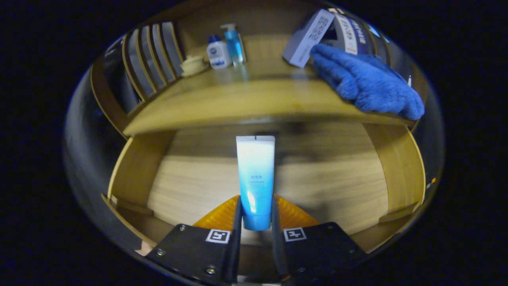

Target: Pull open the drawer, take out the items inside it, and place them on the countertop above the cabinet.

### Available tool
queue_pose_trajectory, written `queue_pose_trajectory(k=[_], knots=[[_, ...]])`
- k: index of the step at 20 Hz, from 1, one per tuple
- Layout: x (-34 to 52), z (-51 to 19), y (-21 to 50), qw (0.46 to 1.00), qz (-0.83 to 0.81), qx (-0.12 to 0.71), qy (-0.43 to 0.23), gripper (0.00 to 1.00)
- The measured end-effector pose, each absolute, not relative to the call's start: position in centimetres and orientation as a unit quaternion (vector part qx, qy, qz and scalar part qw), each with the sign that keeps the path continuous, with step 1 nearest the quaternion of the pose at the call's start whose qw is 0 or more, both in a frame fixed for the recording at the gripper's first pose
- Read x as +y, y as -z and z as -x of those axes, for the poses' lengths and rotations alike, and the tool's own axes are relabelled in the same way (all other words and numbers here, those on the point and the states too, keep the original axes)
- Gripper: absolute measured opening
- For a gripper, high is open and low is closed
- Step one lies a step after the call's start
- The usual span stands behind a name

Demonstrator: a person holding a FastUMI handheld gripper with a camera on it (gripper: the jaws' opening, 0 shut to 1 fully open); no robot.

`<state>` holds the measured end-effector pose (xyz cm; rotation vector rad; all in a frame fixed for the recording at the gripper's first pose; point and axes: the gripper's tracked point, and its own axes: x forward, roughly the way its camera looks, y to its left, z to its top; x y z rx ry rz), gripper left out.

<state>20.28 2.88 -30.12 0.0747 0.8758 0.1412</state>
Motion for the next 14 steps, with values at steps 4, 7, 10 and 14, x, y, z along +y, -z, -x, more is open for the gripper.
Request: queue_pose_trajectory(k=[4, 7, 10, 14], knots=[[2.0, -20.4, 29.0, 0.921, -0.022, 0.382, -0.076, 0.35], [3.0, -19.7, 28.3, 0.924, -0.036, 0.369, -0.093, 0.35], [3.7, -18.7, 27.4, 0.924, -0.039, 0.363, -0.114, 0.35], [4.6, -17.7, 26.1, 0.924, -0.072, 0.352, -0.133, 0.35]])
